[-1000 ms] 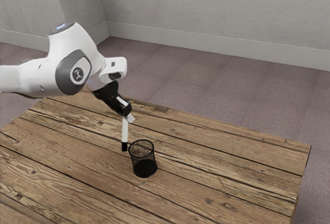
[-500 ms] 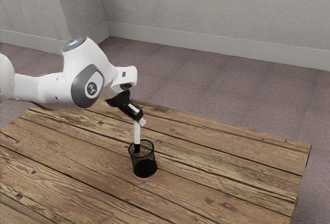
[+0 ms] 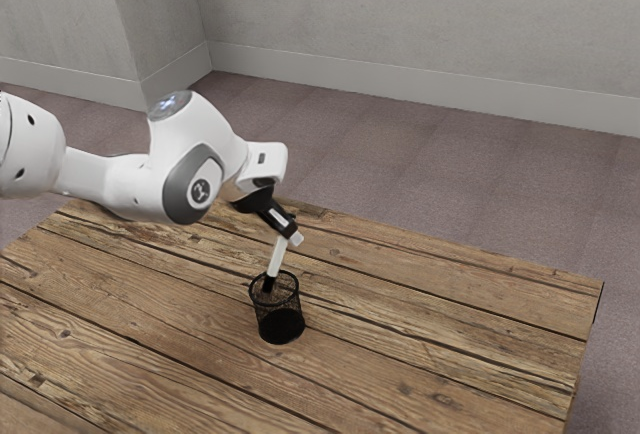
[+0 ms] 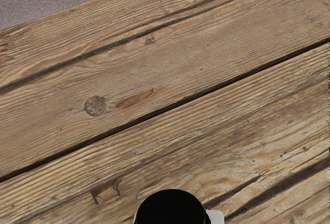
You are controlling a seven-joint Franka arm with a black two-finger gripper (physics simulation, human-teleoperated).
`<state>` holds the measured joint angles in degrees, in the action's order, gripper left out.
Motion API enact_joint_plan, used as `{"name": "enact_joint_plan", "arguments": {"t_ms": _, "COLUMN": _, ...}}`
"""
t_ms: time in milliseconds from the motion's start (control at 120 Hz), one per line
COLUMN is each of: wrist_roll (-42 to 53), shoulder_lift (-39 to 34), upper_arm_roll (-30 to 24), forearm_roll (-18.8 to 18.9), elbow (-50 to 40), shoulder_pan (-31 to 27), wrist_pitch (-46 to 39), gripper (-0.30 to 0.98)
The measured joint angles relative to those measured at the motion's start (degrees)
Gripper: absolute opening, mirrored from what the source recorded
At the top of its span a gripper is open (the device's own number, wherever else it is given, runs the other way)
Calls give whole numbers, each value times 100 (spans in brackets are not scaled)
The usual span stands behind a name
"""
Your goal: Put the marker into the pen holder.
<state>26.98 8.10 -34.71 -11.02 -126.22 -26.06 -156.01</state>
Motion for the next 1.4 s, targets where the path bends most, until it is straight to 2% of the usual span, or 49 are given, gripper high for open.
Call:
{"name": "enact_joint_plan", "arguments": {"t_ms": 292, "wrist_roll": 127, "shoulder_lift": 125, "upper_arm_roll": -287, "forearm_roll": -435, "elbow": -44, "shoulder_pan": -24, "wrist_pitch": -285, "gripper": -6}}
{"name": "enact_joint_plan", "arguments": {"t_ms": 533, "wrist_roll": 259, "shoulder_lift": 439, "upper_arm_roll": -284, "forearm_roll": -482, "elbow": -39, "shoulder_pan": -74, "wrist_pitch": -570, "gripper": -4}}
{"name": "enact_joint_plan", "arguments": {"t_ms": 758, "wrist_roll": 407, "shoulder_lift": 285, "upper_arm_roll": -314, "forearm_roll": -598, "elbow": -75, "shoulder_pan": -57, "wrist_pitch": -631, "gripper": 39}}
{"name": "enact_joint_plan", "arguments": {"t_ms": 975, "wrist_roll": 534, "shoulder_lift": -474, "upper_arm_roll": -374, "forearm_roll": -608, "elbow": -205, "shoulder_pan": -53, "wrist_pitch": -506, "gripper": 58}}
{"name": "enact_joint_plan", "arguments": {"t_ms": 1117, "wrist_roll": 720, "shoulder_lift": -702, "upper_arm_roll": -365, "forearm_roll": -571, "elbow": -131, "shoulder_pan": -65, "wrist_pitch": -119, "gripper": 63}}
{"name": "enact_joint_plan", "arguments": {"t_ms": 1217, "wrist_roll": 883, "shoulder_lift": -847, "upper_arm_roll": -308, "forearm_roll": -518, "elbow": 109, "shoulder_pan": -87, "wrist_pitch": 511, "gripper": 65}}
{"name": "enact_joint_plan", "arguments": {"t_ms": 1400, "wrist_roll": 1139, "shoulder_lift": -1023, "upper_arm_roll": -297, "forearm_roll": 231, "elbow": 923, "shoulder_pan": -213, "wrist_pitch": 2218, "gripper": 67}}
